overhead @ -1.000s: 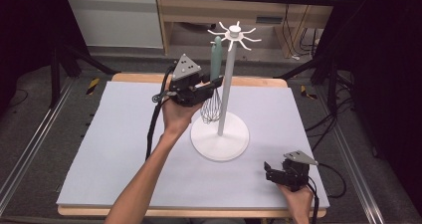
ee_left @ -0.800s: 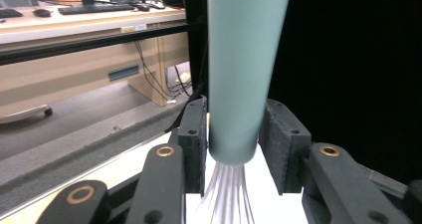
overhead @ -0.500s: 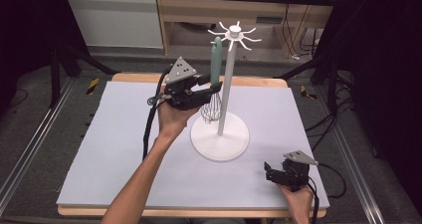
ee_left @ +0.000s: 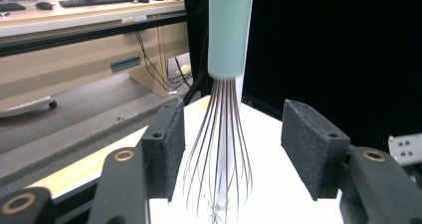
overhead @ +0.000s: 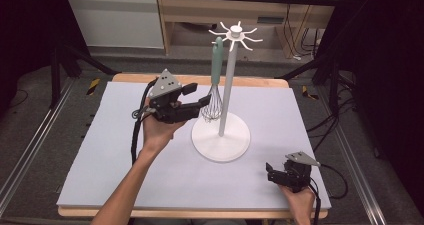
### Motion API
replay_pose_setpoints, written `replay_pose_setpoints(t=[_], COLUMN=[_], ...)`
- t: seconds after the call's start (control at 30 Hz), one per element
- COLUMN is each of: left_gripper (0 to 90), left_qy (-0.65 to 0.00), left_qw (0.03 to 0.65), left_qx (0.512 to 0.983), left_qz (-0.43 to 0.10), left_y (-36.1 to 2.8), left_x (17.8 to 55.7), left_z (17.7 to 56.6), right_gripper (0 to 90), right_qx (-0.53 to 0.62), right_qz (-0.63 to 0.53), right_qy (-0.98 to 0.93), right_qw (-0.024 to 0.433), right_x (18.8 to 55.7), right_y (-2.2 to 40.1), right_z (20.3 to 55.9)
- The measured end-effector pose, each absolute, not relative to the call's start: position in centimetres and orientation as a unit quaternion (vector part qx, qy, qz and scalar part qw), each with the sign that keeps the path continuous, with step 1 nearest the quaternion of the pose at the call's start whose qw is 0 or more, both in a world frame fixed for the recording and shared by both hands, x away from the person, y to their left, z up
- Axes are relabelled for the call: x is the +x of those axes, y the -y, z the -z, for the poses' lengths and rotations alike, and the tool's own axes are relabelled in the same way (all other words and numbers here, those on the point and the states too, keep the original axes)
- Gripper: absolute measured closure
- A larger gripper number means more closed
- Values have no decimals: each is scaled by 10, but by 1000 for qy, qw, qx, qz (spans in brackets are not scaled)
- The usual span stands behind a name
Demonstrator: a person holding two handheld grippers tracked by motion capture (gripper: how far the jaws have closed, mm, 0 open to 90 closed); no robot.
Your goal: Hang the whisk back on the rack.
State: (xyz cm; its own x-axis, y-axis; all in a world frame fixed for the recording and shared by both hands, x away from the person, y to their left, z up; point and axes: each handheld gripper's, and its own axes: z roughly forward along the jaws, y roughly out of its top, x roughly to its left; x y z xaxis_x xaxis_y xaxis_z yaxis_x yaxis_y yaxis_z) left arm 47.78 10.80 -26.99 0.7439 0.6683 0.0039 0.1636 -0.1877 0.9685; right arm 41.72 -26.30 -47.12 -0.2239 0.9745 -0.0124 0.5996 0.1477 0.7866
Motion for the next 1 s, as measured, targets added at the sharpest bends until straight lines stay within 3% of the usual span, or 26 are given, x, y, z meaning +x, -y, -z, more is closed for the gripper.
replay_pose_setpoints(t=[1.0], left_gripper=[386], left_qy=[-326], left_qw=[516], left_qx=[767], left_qz=[-196], left_y=[-160], left_x=[450], left_z=[360], right_gripper=[89], right_qx=[562], right_qz=[-336], right_qy=[-703], right_qw=[277], right_x=[417], right_y=[264], right_z=[472])
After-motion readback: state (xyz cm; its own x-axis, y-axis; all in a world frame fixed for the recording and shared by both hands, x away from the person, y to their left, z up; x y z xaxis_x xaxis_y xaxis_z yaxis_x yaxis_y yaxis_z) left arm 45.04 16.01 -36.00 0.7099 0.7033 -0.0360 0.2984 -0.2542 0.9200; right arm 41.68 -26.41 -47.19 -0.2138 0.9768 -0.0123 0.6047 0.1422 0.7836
